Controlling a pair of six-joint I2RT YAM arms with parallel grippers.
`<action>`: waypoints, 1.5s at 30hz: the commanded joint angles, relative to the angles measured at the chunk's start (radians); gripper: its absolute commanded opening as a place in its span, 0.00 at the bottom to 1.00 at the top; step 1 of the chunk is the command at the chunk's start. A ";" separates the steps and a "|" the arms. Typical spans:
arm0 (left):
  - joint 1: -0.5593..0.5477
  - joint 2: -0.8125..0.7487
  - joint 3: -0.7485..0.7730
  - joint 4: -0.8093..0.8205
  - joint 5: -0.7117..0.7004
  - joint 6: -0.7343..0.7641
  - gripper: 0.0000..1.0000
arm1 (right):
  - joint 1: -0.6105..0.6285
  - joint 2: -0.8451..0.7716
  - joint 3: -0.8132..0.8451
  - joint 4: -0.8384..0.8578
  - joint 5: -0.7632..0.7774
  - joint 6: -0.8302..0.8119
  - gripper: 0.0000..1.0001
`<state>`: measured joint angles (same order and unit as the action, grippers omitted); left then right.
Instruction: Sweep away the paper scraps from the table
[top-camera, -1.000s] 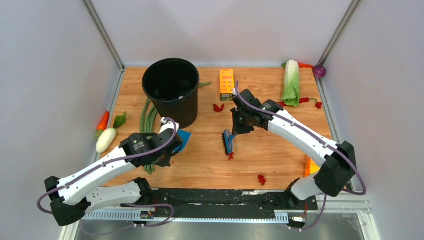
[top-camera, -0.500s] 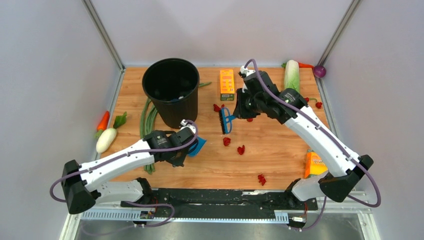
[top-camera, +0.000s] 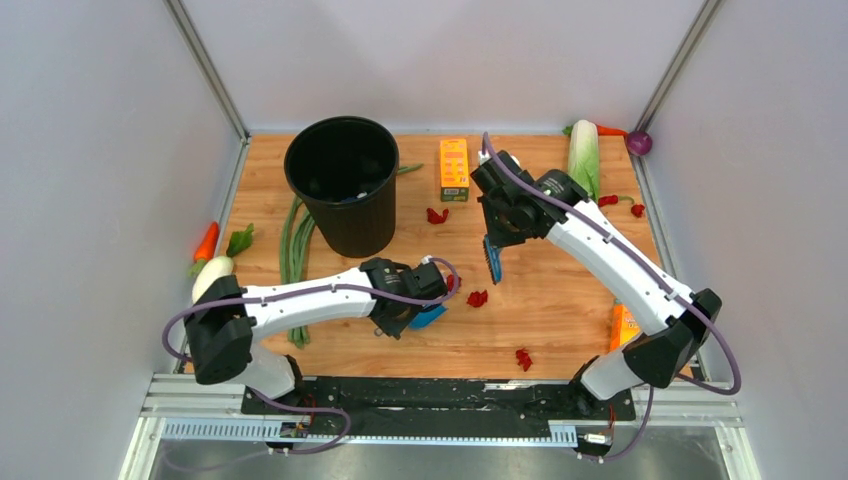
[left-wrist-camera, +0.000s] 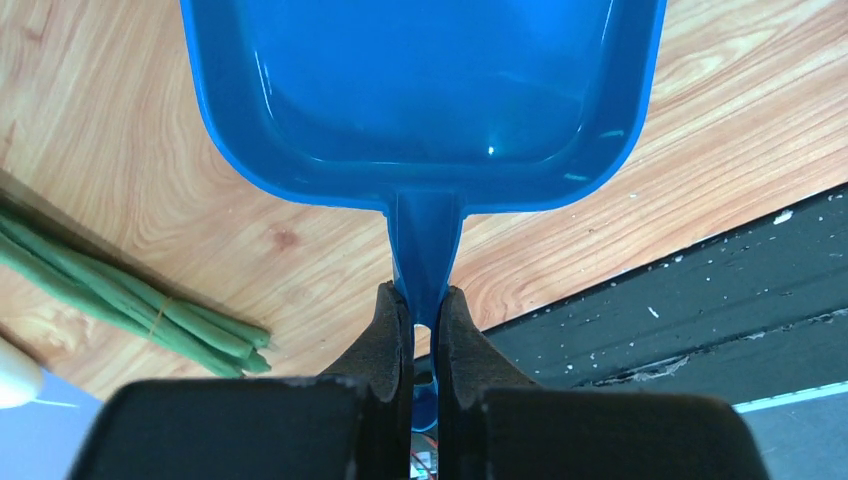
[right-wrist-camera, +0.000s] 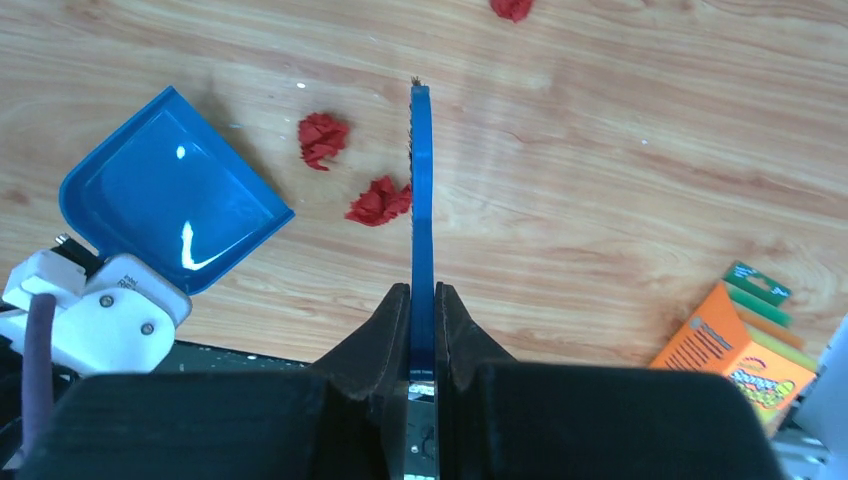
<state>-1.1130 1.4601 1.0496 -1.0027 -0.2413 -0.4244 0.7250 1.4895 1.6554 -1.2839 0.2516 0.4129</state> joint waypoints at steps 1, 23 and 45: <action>-0.013 0.046 0.050 0.019 0.034 0.130 0.00 | -0.001 0.032 -0.025 -0.078 0.081 -0.002 0.00; -0.011 0.233 0.164 -0.010 0.120 0.259 0.00 | 0.005 0.167 -0.171 0.170 -0.107 -0.100 0.00; 0.067 0.287 0.190 0.000 0.180 0.289 0.00 | 0.014 0.267 -0.097 0.250 -0.236 -0.186 0.00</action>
<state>-1.0443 1.7393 1.2041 -1.0004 -0.0933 -0.1680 0.7280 1.7184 1.5299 -1.0729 0.0826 0.2420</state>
